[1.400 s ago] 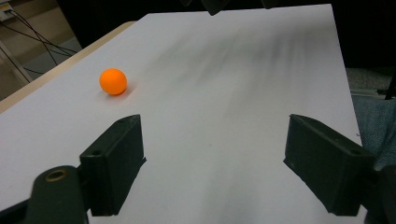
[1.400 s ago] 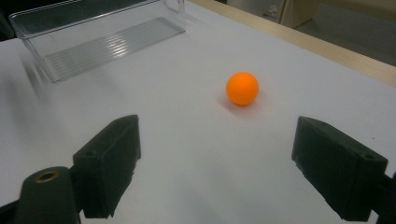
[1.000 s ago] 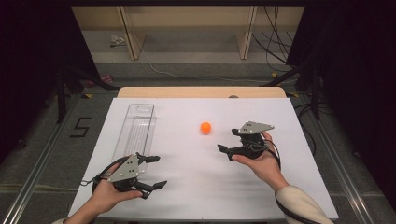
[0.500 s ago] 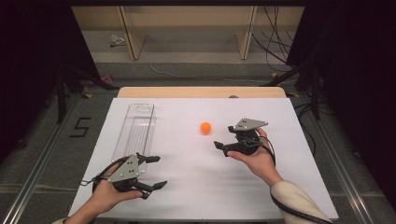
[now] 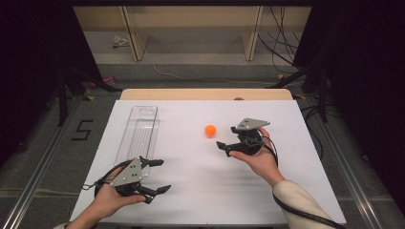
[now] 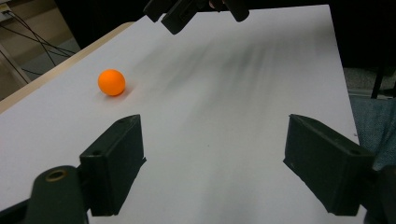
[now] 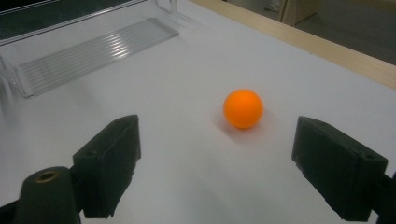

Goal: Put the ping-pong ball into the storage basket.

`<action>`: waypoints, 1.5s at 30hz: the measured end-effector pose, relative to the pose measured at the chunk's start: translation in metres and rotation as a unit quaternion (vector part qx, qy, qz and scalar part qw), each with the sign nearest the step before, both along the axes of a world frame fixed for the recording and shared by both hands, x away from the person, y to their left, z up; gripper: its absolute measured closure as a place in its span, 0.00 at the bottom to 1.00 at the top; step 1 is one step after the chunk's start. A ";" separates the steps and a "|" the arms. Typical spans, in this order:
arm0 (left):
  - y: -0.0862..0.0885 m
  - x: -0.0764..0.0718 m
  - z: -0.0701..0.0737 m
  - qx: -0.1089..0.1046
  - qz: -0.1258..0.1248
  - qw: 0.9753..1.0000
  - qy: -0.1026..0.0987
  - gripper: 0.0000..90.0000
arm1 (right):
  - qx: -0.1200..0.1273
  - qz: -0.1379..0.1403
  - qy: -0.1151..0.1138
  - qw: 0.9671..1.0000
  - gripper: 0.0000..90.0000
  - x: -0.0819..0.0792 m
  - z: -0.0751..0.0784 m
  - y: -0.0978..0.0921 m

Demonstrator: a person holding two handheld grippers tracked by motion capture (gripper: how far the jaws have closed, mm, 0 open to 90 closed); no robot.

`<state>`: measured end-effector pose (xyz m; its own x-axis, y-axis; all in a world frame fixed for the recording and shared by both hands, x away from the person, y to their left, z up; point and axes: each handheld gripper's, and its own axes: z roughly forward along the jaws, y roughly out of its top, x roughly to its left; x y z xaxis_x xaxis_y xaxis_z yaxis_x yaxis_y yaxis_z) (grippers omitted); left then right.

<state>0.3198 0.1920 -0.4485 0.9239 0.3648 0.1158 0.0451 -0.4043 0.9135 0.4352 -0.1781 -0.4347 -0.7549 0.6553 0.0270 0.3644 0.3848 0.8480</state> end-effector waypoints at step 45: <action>0.000 0.000 0.000 -0.001 -0.003 1.000 0.001 0.21 | -0.022 -0.037 0.037 0.998 0.18 0.074 -0.038 0.046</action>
<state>0.3196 0.1921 -0.4487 0.9260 0.3602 0.1128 0.0452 -0.4026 0.9142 0.5090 -0.1319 -0.4731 -0.7010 0.7114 0.0499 0.4537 0.3908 0.8009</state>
